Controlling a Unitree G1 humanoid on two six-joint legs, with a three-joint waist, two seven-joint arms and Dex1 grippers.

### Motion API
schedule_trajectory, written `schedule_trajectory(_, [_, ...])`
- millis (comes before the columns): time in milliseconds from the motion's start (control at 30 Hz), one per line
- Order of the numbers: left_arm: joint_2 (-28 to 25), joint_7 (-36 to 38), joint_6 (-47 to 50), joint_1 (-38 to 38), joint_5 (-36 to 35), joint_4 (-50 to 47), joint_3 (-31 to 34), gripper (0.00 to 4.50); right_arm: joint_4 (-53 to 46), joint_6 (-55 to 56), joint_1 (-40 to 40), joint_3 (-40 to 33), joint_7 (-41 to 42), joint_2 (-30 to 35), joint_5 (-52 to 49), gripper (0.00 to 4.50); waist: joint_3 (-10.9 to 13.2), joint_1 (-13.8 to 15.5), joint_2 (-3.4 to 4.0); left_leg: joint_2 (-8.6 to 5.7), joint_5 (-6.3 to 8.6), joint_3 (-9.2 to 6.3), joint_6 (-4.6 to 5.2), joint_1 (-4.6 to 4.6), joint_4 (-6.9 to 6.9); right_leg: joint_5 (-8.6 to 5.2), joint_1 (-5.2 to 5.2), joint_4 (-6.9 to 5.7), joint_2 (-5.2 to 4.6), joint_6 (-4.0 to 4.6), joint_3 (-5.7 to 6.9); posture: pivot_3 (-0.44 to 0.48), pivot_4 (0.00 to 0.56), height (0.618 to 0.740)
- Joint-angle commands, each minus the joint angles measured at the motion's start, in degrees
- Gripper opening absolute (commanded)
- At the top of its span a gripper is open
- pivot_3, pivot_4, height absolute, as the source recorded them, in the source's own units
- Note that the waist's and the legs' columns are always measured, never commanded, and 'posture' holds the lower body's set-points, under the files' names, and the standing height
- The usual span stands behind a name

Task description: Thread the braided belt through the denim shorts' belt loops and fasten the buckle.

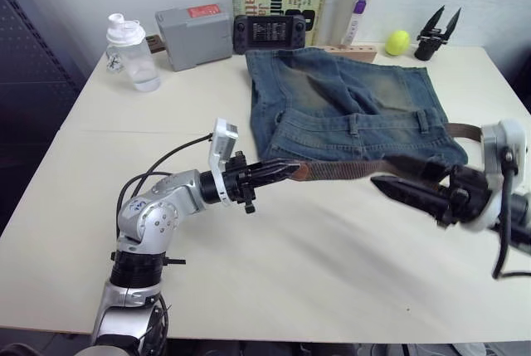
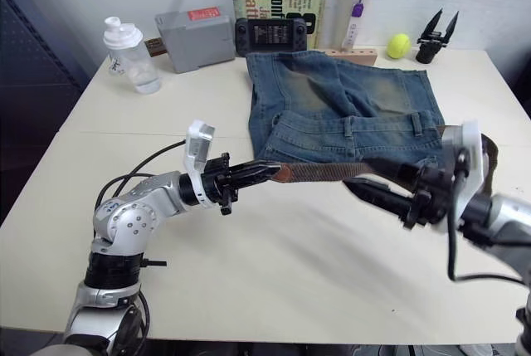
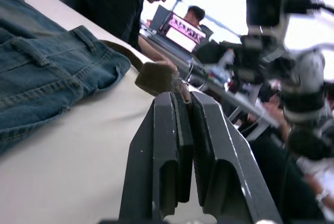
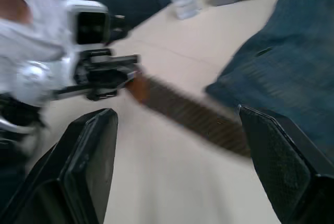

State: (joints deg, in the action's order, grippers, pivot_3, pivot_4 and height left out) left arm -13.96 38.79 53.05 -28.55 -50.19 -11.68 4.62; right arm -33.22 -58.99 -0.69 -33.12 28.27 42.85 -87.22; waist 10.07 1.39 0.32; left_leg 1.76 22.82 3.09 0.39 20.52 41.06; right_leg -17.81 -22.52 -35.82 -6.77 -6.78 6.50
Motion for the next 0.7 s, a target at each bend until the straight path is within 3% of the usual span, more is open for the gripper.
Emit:
schedule_trajectory(33, [2.30, -6.32, 3.99, -0.32, -7.83, -2.69, 4.44, 0.00, -4.66, 7.48, 7.54, 6.34, -15.05, -4.72, -17.44, 3.93, -0.01, -0.03, -0.02, 0.01, 0.00, 0.03, 0.00, -0.01, -0.01, 0.00, 0.00, 0.02, 0.02, 0.00, -0.02, 0.000, 0.150, 0.731])
schedule_trajectory(133, [1.80, -7.73, 5.19, -0.38, -8.28, -3.33, 3.87, 0.00, -5.91, 16.28, 8.37, 15.36, -26.27, -13.63, -22.49, 3.93, -0.02, -0.35, -0.02, 0.00, 0.00, 0.15, 0.00, -0.07, -0.02, 0.00, -0.02, 0.03, 0.04, 0.00, -0.13, 0.000, 0.150, 0.731])
schedule_trajectory(333, [1.24, -8.20, 6.34, -0.63, -9.86, -3.93, 3.44, 0.00, -2.95, 27.44, 6.16, 23.40, -36.39, -27.77, -21.15, 3.93, -0.03, -0.13, 0.02, 0.01, 0.00, 0.28, -0.01, -0.11, -0.06, -0.01, -0.07, 0.07, 0.11, 0.01, -0.28, 0.000, 0.150, 0.731])
schedule_trajectory(467, [0.61, -8.29, 6.42, -1.11, -10.11, -3.20, 3.33, 0.00, -3.60, 31.02, 5.74, 24.79, -36.80, -32.39, -19.05, 3.93, -0.03, -0.07, 0.02, -0.03, 0.00, 0.25, -0.01, -0.09, -0.06, 0.00, -0.07, 0.10, 0.11, 0.01, -0.34, 0.000, 0.150, 0.731])
schedule_trajectory(700, [0.08, -7.63, 6.42, -1.10, -10.19, -3.10, 2.38, 0.00, -1.18, 33.63, 3.11, 25.84, -36.37, -34.65, -15.41, 3.93, -0.04, -0.19, 0.03, 0.01, 0.00, 0.29, -0.01, -0.10, -0.08, -0.01, -0.08, 0.12, 0.16, 0.01, -0.36, 0.000, 0.150, 0.731])
